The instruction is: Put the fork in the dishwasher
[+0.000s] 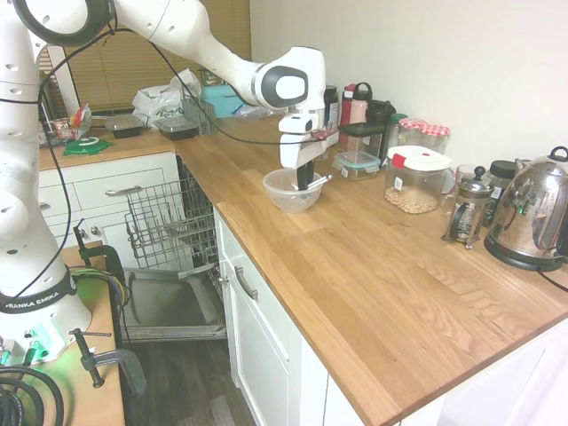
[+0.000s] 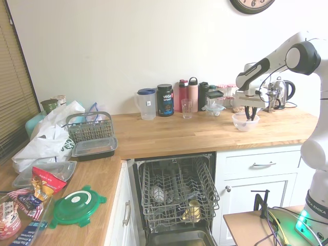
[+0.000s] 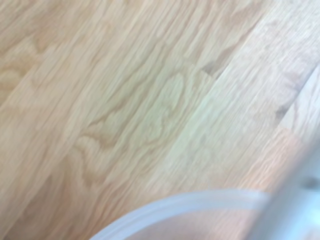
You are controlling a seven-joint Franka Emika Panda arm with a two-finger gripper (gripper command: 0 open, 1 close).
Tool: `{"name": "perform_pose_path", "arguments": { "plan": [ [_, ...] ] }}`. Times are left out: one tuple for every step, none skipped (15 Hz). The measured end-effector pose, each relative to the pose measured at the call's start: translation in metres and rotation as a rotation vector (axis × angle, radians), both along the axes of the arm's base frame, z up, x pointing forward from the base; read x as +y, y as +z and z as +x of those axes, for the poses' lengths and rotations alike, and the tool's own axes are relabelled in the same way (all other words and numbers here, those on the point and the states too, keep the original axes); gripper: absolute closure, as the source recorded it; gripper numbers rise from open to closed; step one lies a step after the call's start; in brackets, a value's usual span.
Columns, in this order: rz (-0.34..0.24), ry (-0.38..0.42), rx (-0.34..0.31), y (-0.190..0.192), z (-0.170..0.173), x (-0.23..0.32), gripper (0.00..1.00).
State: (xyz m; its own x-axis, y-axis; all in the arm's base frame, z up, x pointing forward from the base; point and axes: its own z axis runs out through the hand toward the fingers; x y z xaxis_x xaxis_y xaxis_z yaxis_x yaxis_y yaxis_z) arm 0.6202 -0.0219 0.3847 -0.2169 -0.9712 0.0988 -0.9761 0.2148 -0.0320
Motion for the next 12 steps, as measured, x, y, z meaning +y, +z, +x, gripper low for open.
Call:
{"name": "perform_pose_path", "arguments": {
  "plan": [
    [0.000, 0.002, -0.002, 0.001, 0.000, 0.001, 1.00],
    [0.000, 0.003, -0.004, 0.001, 0.001, 0.003, 1.00],
    [0.000, 0.003, -0.008, 0.002, 0.001, 0.003, 1.00],
    [0.000, 0.003, -0.015, 0.003, 0.002, 0.002, 1.00],
    [0.000, 0.002, -0.023, 0.006, 0.001, 0.002, 1.00],
    [0.000, 0.000, -0.039, 0.011, 0.000, 0.000, 1.00],
    [0.001, -0.003, -0.058, 0.018, -0.005, -0.003, 1.00],
    [0.003, -0.006, -0.081, 0.027, -0.013, -0.006, 1.00],
    [0.004, -0.010, -0.106, 0.039, -0.024, -0.011, 1.00],
    [0.003, -0.013, -0.131, 0.051, -0.038, -0.016, 1.00],
    [0.002, -0.017, -0.158, 0.064, -0.054, -0.021, 1.00],
    [0.002, -0.016, -0.187, 0.078, -0.070, -0.025, 1.00]
  ]
}}
